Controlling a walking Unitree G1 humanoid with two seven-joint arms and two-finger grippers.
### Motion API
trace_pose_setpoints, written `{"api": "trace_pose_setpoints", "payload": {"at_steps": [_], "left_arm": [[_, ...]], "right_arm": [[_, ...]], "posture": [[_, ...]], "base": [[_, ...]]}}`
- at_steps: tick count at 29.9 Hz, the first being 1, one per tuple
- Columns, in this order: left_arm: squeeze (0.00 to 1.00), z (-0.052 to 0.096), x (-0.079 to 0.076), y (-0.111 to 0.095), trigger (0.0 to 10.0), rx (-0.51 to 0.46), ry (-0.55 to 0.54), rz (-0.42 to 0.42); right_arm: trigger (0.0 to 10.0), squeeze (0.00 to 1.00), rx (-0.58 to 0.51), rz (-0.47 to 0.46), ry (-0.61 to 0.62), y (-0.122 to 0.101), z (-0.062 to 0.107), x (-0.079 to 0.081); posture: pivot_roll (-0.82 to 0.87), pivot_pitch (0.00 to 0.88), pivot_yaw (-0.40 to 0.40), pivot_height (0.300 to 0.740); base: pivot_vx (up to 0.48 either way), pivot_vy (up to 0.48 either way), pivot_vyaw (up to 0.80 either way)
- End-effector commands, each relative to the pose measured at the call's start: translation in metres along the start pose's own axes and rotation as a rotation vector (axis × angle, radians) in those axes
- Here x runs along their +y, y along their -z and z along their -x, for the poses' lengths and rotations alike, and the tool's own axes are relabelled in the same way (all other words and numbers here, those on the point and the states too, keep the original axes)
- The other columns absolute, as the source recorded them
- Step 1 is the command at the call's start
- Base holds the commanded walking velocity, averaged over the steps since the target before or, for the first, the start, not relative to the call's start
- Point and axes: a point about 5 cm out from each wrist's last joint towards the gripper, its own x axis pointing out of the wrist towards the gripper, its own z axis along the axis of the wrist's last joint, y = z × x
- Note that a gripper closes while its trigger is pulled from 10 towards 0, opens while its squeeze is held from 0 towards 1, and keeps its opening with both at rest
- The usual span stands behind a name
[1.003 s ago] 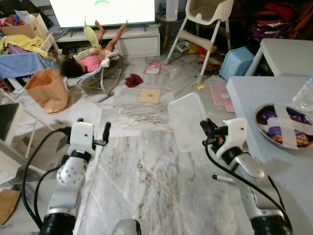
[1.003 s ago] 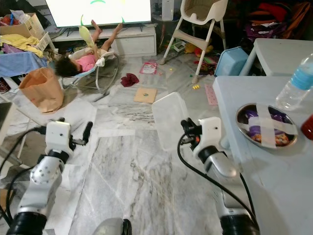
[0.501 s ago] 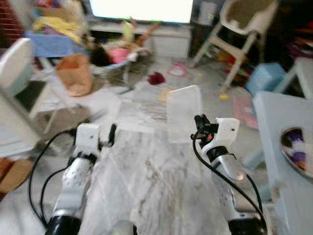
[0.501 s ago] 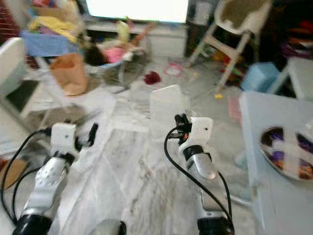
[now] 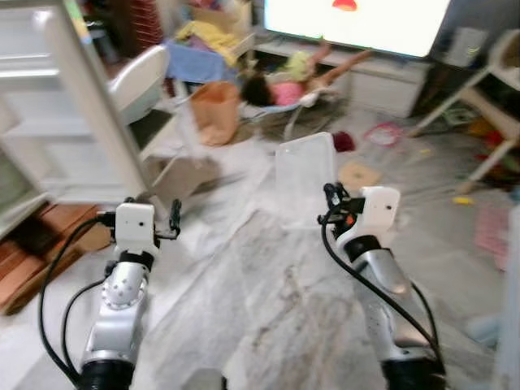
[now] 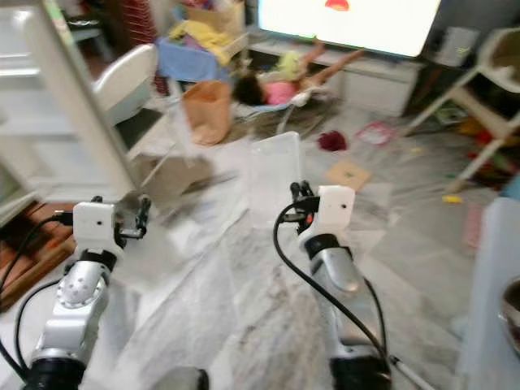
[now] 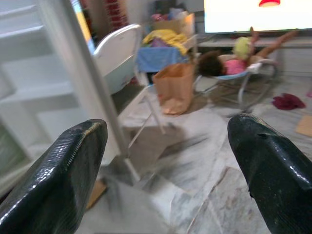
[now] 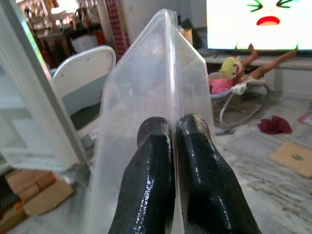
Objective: Restocking fridge
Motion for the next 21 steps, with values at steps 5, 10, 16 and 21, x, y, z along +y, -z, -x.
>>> {"api": "trace_pose_setpoints", "payload": {"at_steps": [5, 10, 16, 21], "left_arm": [[0.00, 0.0014, 0.0022, -0.0018, 10.0, 0.000, -0.015, -0.015], [0.00, 0.0006, -0.0008, -0.0062, 10.0, -0.025, -0.006, -0.023], [0.00, 0.0021, 0.0002, -0.0053, 10.0, -0.011, -0.018, -0.008], [0.00, 0.0047, 0.0016, -0.0055, 10.0, -0.019, -0.025, -0.017]], "right_arm": [[10.0, 0.00, -0.019, -0.009, -0.024, -0.0082, -0.0018, 0.0051], [10.0, 0.00, -0.019, -0.009, -0.040, -0.0104, -0.0023, 0.0056], [10.0, 0.00, -0.021, -0.012, -0.045, -0.0135, -0.0031, 0.0029], [10.0, 0.00, -0.014, -0.057, -0.043, -0.0114, -0.0014, 0.0039]], "posture": [[-0.01, 0.040, -0.024, 0.740], [-0.02, 0.045, -0.027, 0.740], [-0.02, 0.054, -0.029, 0.740], [-0.01, 0.064, -0.031, 0.740]], "base": [[0.000, 0.000, 0.80], [0.000, 0.000, 0.80], [0.000, 0.000, 0.80], [0.000, 0.455, 0.12]]}}
